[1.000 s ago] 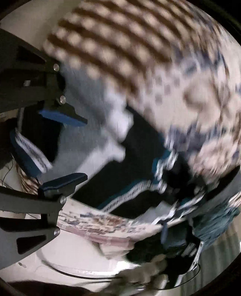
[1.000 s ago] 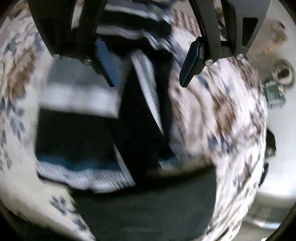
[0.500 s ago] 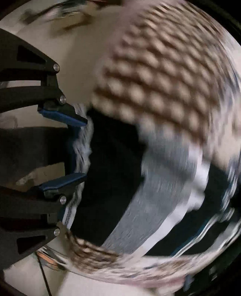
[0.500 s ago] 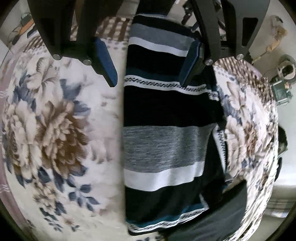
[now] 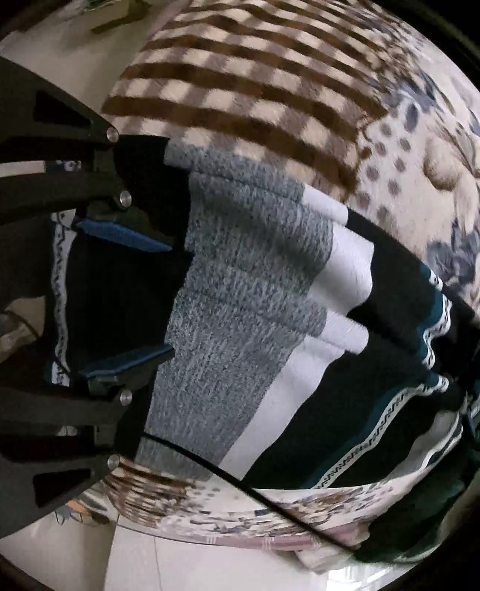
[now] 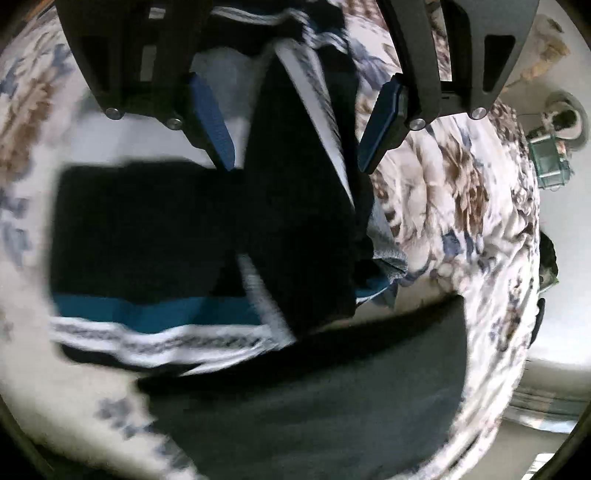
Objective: Fold small clothes
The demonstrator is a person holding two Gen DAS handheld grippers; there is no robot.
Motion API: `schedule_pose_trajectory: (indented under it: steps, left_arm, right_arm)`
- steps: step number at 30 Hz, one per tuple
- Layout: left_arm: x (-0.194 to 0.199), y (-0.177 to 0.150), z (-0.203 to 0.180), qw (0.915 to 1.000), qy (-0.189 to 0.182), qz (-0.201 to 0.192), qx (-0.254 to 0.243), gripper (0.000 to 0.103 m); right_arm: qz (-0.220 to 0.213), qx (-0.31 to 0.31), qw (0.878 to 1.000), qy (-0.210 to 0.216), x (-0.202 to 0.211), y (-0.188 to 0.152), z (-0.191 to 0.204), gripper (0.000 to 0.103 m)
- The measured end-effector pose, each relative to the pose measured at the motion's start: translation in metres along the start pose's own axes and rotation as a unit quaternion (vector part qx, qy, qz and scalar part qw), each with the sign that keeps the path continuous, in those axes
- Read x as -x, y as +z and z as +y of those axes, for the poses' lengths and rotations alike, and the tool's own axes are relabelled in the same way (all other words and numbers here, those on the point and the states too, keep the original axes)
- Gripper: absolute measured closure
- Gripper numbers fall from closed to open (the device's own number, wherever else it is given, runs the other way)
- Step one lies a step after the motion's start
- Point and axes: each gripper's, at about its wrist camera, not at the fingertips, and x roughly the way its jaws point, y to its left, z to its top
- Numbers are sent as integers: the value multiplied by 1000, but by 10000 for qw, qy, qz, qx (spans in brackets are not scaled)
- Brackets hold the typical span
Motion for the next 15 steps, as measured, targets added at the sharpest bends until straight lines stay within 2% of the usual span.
schedule_pose_trajectory:
  steps: [1, 2, 3, 4, 5, 11, 15]
  left_arm:
    - [1, -1, 0, 9999, -9, -100, -30, 83]
    - [3, -3, -1, 9996, 109, -204, -166, 94]
    - [4, -6, -3, 9992, 134, -267, -260, 97]
    - [10, -9, -3, 9986, 117, -396, -330, 98]
    - [14, -10, 0, 9983, 100, -465, -347, 98]
    - [61, -19, 23, 9958, -120, -898, -154, 99]
    - [75, -11, 41, 9945, -336, -957, 277, 99]
  right_arm:
    - [72, -37, 9999, -79, -9, 3, 4, 32]
    - [75, -19, 9998, -201, -15, 6, 7, 34]
    - [17, 61, 9994, -351, -18, 6, 12, 49]
    - [-16, 131, 9983, -571, -17, 6, 15, 80]
    - [-91, 172, 9968, -780, -14, 5, 16, 89]
    - [-497, -218, 9970, -557, 29, -5, 8, 91]
    - [-653, -56, 9952, -724, 42, -7, 31, 91]
